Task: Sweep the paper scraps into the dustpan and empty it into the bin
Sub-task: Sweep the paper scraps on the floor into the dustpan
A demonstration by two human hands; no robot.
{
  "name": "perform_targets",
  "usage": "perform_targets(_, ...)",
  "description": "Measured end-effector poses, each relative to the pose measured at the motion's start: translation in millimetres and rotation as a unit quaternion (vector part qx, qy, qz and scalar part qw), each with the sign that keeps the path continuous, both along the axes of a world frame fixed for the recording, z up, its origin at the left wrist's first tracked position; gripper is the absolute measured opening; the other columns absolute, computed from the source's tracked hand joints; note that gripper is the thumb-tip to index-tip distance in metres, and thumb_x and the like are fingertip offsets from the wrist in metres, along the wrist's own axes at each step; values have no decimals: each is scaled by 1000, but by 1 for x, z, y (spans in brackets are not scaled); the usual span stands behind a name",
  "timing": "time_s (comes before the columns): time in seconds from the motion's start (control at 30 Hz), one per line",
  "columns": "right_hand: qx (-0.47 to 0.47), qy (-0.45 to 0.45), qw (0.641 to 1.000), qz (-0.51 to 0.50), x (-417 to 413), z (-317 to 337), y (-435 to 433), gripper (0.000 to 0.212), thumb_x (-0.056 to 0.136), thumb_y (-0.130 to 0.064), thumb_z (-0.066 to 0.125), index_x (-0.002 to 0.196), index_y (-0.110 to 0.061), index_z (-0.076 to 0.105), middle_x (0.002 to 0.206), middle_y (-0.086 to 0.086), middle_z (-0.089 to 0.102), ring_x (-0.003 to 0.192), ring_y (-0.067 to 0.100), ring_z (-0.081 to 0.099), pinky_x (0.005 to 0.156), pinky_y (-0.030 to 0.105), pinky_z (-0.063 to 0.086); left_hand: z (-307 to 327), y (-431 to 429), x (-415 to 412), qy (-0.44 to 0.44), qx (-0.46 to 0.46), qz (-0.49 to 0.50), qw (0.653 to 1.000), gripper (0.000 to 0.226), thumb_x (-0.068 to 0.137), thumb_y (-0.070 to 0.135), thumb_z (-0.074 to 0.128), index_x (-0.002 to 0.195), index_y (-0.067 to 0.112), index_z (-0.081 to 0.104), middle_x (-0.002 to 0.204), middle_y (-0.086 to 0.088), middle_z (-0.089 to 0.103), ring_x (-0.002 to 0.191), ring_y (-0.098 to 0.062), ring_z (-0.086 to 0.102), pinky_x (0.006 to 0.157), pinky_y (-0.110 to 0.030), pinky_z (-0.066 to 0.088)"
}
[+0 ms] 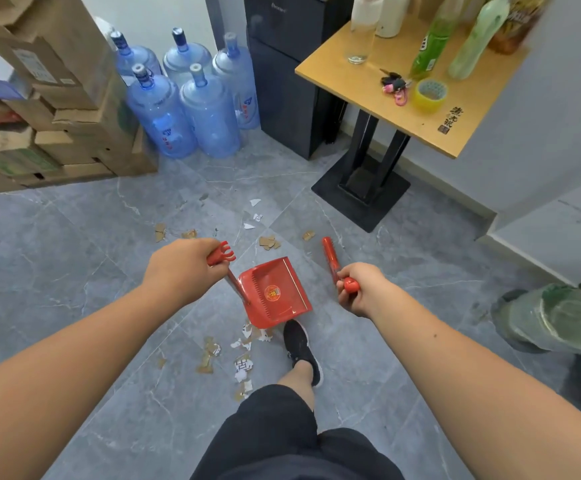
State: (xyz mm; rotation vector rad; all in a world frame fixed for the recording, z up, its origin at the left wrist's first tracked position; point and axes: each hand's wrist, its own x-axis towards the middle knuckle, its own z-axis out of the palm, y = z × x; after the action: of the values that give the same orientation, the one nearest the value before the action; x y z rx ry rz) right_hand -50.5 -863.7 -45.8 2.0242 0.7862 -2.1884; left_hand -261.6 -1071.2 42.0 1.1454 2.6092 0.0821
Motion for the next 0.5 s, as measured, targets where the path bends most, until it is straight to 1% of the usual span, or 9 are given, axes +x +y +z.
perform_targets(0.03,-5,1,1000,0,-7,0,12,20,89,-1,44,104,-11,54,51,3,45,50,8,39,34,14,34,-1,11,-5,-3,1,5,1000,24,88,41,59,77,20,59,70,4,61,68,-21,54,58,-33,48)
perform_targets(0.1,-6,-4,1000,7,-19,4,33,22,90,-1,44,105,-13,55,46,2,44,42,6,37,33,14,33,-4,29,-16,-7,5,17,1000,24,87,44,59,78,21,58,74,2,63,72,-23,52,60,-32,44)
perform_targets(0.17,-5,-3,1000,24,-28,9,53,18,91,-1,44,101,-12,55,41,1,42,35,5,34,32,15,33,-6,47,-20,-14,9,23,1000,24,87,44,59,79,21,59,75,1,63,73,-25,55,61,-32,46)
perform_targets(0.23,-1,-6,1000,28,-36,14,71,12,92,-1,45,93,-12,51,37,0,38,41,5,36,33,15,33,-5,61,-23,-16,7,31,999,23,87,44,59,80,22,60,75,2,64,75,-26,58,62,-32,48)
perform_targets(0.3,3,-11,999,41,-41,19,86,12,92,-1,46,88,-12,48,38,0,35,46,7,39,32,15,33,-3,70,-26,-16,8,38,999,22,87,44,59,80,23,59,75,2,64,76,-27,60,62,-32,47)
perform_targets(0.4,7,-25,998,66,-48,21,109,10,93,-2,47,87,-10,50,45,1,37,43,8,41,32,15,33,-1,81,-29,-13,5,49,999,21,87,43,58,81,22,59,77,4,64,77,-25,57,62,-32,46)
perform_targets(0.5,16,-36,996,86,-54,19,135,11,94,-2,47,86,-9,49,38,2,38,41,8,40,33,15,33,-1,92,-31,-9,-3,70,997,22,88,42,58,82,22,60,76,5,63,76,-23,55,63,-32,48)
